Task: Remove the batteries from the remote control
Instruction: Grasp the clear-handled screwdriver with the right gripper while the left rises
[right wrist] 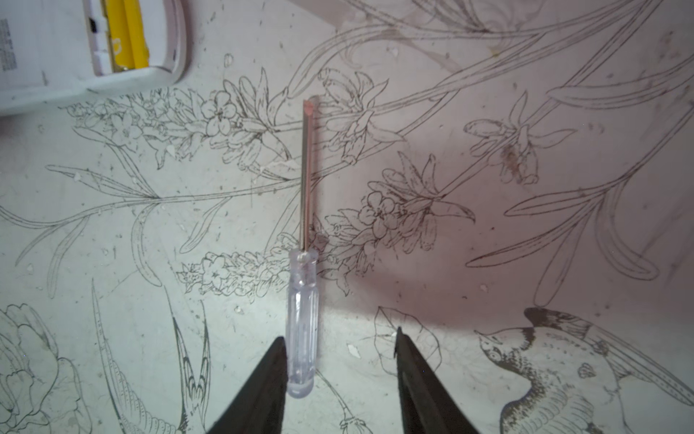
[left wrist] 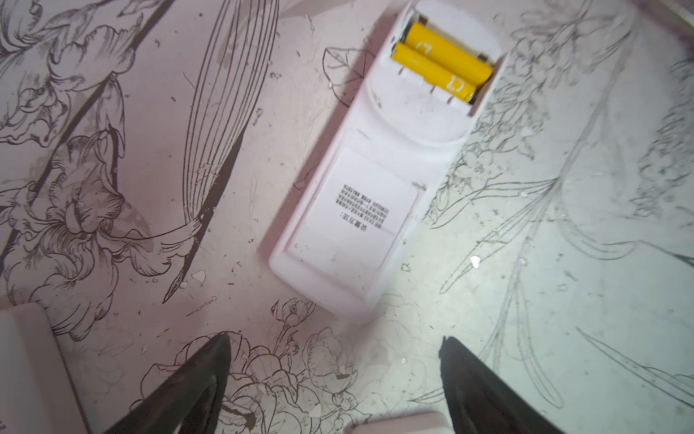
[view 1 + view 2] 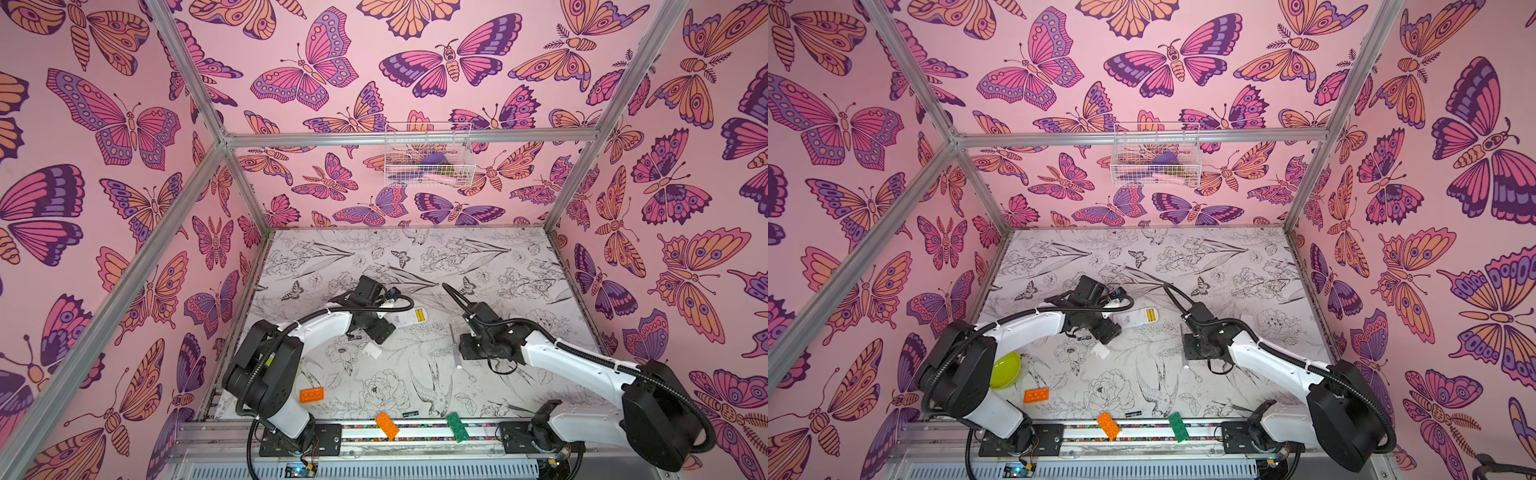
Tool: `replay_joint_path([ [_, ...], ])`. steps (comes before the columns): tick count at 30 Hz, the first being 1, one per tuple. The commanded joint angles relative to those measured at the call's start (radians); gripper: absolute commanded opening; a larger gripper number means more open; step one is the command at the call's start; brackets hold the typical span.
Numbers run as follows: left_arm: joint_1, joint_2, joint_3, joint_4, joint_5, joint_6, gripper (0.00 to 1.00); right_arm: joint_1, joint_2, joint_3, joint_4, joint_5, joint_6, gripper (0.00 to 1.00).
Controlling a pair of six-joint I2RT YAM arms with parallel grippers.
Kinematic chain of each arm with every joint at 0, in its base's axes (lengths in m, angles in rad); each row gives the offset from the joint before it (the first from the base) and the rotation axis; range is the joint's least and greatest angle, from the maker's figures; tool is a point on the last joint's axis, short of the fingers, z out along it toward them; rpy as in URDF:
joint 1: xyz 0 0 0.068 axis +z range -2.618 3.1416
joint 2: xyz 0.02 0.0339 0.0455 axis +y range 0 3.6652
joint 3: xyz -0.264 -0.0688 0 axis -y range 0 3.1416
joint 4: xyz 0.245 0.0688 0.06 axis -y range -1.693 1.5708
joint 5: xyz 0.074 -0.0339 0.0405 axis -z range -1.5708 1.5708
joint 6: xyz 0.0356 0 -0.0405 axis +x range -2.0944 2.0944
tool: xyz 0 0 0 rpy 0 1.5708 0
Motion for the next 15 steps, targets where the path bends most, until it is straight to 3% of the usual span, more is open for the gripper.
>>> replay_joint_path([
  [1, -0.018, 0.057, 0.046, -0.035, -0.106, 0.031, 0.91, 0.036, -0.015, -0.012, -0.012, 0.049, 0.067, 0.45],
  [15, -0.036, 0.12, 0.105, -0.074, -0.203, 0.006, 0.93, 0.087, 0.034, -0.043, 0.065, 0.064, 0.091, 0.41],
])
